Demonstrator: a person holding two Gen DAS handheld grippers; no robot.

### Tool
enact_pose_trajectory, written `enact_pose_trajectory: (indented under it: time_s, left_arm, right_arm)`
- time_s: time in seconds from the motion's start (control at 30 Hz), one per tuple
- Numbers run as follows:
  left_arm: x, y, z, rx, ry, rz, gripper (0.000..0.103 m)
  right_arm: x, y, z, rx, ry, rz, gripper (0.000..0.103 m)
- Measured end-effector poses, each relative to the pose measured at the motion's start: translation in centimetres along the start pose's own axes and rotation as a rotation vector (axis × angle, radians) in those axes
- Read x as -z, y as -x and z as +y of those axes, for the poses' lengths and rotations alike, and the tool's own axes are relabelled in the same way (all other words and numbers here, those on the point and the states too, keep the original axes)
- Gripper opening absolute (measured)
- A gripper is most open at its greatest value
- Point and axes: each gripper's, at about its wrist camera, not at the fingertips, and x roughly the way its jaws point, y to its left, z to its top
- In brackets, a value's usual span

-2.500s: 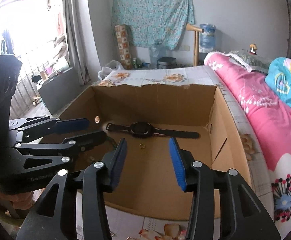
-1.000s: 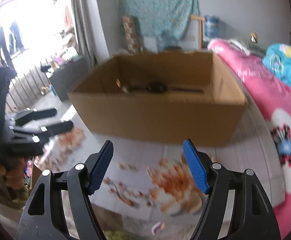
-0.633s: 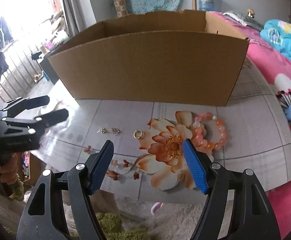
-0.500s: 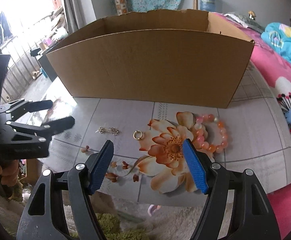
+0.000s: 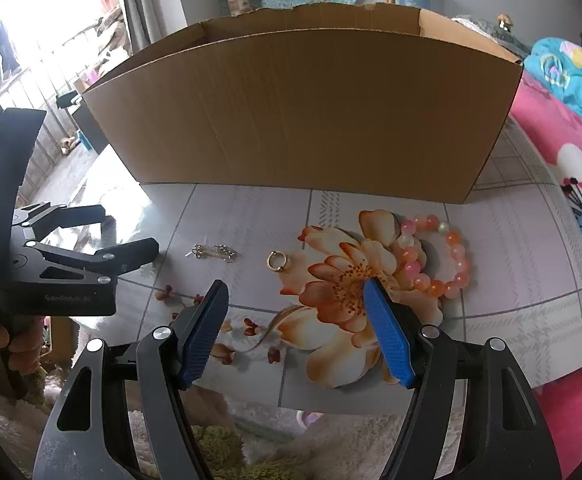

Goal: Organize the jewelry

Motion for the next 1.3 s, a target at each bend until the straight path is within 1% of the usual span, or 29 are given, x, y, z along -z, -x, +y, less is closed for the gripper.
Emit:
enact_pose_trajectory:
  time_s: [0.57, 1.3]
  left_arm:
    - [0.4, -0.1, 0.0, 0.001, 0.002, -0.013, 0.098]
    - [0.2, -0.2, 0.0, 0.006, -0.009, 0.001, 0.098]
  right_arm:
    - [0.4, -0.6, -0.8, -0.006, -0.031, 0.011, 0.067]
    - [0.4, -0.7, -1.4, -0.029, -0.048, 0.005, 0.07]
